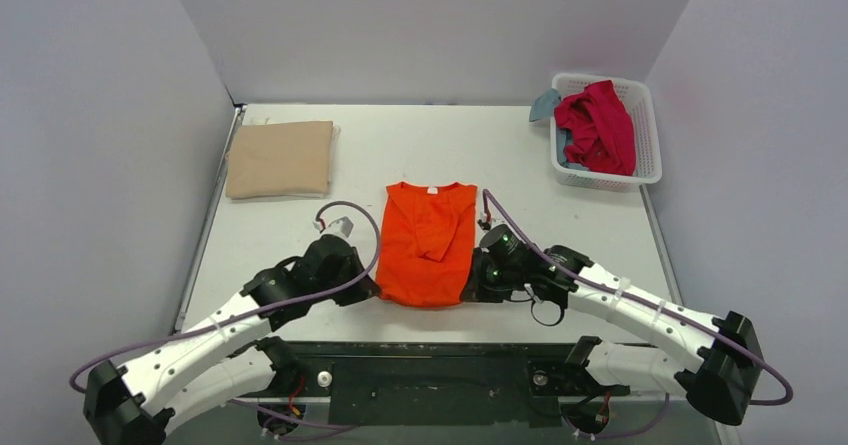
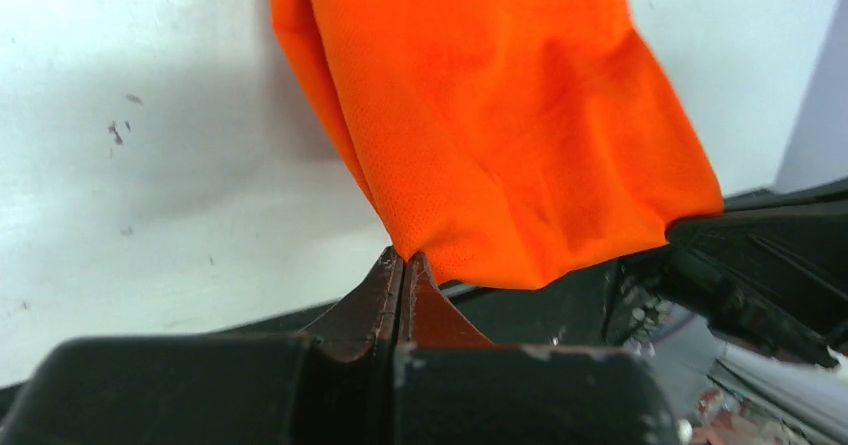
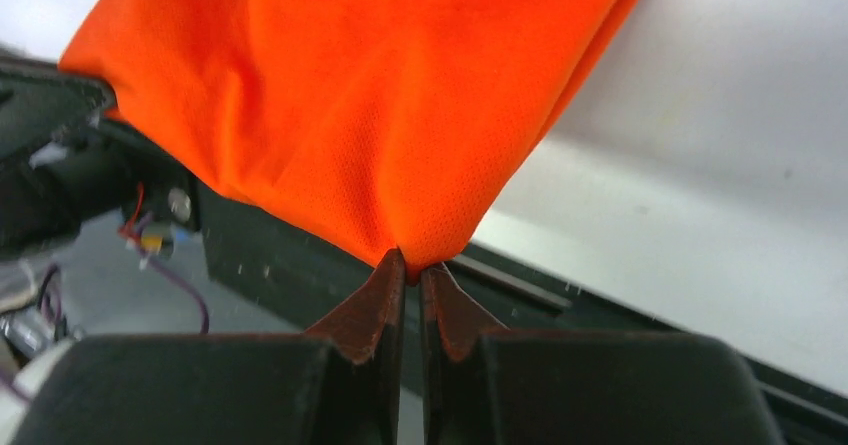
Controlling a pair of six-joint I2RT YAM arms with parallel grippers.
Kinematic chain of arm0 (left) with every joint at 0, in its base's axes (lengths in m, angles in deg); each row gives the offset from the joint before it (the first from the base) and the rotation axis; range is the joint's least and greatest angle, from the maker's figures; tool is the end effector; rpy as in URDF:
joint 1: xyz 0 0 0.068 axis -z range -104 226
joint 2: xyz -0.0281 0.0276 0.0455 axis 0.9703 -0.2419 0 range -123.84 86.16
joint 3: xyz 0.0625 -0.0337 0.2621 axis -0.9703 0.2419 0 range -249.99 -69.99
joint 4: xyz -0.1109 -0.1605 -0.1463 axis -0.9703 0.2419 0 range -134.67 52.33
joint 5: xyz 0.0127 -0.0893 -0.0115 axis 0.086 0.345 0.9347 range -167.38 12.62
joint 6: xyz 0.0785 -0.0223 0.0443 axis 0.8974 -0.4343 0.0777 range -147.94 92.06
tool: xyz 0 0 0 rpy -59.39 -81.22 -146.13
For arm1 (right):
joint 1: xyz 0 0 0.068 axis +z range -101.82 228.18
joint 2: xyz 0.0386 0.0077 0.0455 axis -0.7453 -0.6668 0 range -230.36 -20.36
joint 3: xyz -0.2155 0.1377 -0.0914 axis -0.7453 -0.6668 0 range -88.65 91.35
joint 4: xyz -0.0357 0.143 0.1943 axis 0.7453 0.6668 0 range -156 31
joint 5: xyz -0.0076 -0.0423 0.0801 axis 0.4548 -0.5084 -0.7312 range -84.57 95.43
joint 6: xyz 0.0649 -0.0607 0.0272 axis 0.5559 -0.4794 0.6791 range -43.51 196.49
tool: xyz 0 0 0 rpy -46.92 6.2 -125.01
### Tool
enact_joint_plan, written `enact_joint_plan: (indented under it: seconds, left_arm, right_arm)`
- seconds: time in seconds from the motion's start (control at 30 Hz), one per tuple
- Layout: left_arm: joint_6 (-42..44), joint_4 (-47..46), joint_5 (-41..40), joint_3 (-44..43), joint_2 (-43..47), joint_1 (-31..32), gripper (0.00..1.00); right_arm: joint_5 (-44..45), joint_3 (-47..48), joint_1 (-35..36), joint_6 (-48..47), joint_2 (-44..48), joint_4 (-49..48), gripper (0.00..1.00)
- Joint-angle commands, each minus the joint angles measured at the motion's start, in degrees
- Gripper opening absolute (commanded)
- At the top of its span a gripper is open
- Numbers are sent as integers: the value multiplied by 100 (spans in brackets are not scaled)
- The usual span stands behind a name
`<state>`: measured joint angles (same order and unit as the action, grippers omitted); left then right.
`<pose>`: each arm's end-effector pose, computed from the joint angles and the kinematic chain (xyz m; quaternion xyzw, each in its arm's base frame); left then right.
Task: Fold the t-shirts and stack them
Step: Fold the long partially folded tshirt into a neat square
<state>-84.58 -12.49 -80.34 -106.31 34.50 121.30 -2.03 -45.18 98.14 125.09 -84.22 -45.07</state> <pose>0.1418 -0.1372 0.2014 -0.1014 0.9263 -0.2662 0.2468 0.1558 0.2022 0.2232 -0.0377 0.9088 0.3504 0.2234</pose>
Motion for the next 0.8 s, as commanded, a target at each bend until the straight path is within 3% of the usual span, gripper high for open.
enact_joint_plan:
  seconds: [0.0,0.17,0.3,0.4,0.6,0.77]
  left_arm:
    - [-262,637,247,167,1061,198,0]
    - [-304,940,532,23,2064,252,0]
    - [-339,922,464,-39,2299,247,0]
    - [-290,717,261,-106,2173,244,0]
    - [-136,376,-520,-490,1506,215,0]
    - [39,-100,-793,-762,872,-44,0]
  right_arm:
    - [-684,-6,300,86,550,927,0]
    - [-1322,61,413,189,1027,1043,0]
    - [-1463,111,387,221,1141,1057,0]
    - [-1384,246,233,38,1163,1126,0]
    - [-1701,371,-906,-444,937,1292,0]
    - [-1755,820,-1341,-878,587,1306,0]
